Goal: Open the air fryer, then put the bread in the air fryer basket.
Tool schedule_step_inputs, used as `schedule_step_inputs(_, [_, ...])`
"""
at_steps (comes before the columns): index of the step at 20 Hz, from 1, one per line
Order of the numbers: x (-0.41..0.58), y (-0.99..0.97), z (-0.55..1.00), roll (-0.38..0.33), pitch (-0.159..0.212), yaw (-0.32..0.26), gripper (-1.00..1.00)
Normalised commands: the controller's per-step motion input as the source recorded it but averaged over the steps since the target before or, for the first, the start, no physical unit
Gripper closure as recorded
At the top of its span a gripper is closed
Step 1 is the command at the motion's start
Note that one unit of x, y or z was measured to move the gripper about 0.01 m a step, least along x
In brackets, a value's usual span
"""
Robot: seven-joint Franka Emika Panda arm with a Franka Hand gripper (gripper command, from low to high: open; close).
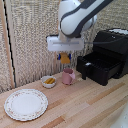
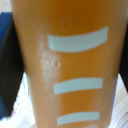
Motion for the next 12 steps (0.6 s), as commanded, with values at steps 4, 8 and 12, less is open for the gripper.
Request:
schedule_step_inputs(4, [0.290, -0.72, 0.70, -0.001, -0.004, -0.130, 1.00])
schedule_step_inputs(8, [0.271, -0.87, 0.58, 0.005, -0.052, -0.089, 1.00])
schedule_step_inputs(12, [0.226, -0.93, 0.41, 0.007, -0.095, -0.072, 1.00])
